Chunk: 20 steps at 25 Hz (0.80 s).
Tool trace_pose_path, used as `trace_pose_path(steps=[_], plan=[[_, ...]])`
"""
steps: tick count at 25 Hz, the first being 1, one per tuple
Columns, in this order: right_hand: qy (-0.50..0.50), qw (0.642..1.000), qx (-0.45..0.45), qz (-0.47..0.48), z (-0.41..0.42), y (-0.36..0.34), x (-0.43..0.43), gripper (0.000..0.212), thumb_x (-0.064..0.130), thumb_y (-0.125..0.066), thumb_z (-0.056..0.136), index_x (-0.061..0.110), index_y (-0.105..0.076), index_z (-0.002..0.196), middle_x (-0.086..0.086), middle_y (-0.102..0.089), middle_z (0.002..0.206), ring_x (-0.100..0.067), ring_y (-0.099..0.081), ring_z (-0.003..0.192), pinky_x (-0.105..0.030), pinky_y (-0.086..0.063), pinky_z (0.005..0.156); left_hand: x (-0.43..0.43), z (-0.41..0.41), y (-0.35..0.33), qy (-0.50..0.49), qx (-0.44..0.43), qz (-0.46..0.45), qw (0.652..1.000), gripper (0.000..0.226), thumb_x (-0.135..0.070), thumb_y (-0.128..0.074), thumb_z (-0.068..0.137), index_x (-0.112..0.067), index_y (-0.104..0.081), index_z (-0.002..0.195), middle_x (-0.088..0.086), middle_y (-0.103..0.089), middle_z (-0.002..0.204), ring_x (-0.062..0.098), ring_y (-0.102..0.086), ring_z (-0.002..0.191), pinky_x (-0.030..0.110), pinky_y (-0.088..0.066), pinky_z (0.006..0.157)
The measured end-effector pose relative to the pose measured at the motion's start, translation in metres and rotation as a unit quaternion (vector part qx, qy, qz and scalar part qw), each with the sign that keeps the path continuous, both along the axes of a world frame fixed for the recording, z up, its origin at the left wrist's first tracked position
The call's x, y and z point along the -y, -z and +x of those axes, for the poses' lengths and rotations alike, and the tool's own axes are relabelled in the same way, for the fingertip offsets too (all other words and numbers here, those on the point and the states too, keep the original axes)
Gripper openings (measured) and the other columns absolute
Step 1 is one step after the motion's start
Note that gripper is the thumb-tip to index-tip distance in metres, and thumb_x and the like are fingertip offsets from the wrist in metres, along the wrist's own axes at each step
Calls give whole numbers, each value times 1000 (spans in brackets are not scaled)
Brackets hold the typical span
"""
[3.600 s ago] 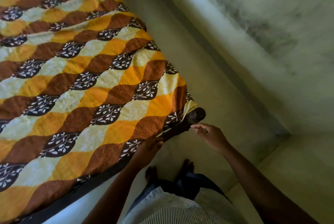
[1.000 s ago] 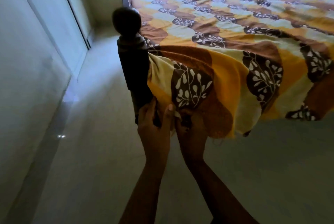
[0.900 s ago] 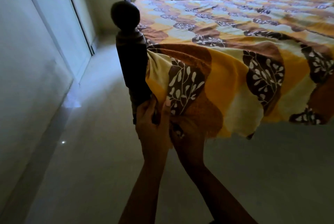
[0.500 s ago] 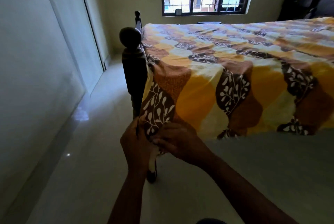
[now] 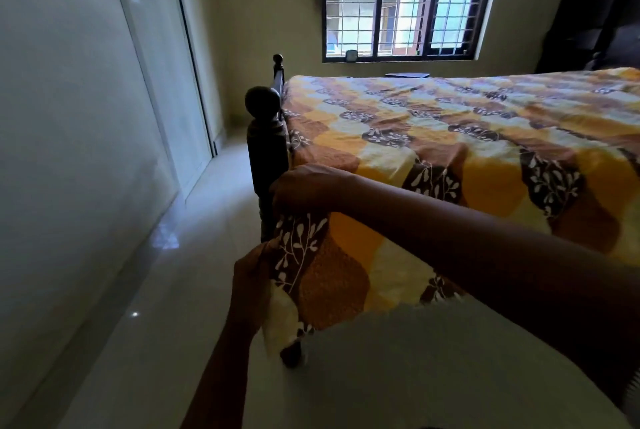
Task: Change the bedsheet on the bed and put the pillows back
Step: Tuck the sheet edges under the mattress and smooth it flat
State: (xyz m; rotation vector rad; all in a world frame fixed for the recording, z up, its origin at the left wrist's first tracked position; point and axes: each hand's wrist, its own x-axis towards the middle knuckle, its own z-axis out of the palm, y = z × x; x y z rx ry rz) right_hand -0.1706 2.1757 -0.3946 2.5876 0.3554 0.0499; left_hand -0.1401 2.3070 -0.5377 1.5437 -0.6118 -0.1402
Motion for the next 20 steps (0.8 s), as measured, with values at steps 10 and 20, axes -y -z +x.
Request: trace_pose_path(steps=[10,20], plan=[[85,975,-2,208,7,1,3,32,22,-53,93,12,-57,124,-5,-59,123,-11,-56,95,-8,-42,66,33,-7,-6,-180,216,0,960,24,-11,-60,87,5,-69,71,18,-65,59,22,-60,56,4,-34,54],[144,588,292,740,-83,94,3,15,16,-58,90,21,-69,99,10,-66,94,5,-59,75,-12,-46,65,23,15,9,-27,126,82,988,24,-11,-47,96,-1,-66,107,17,-68,95,16,-60,79,-1,-42,63]])
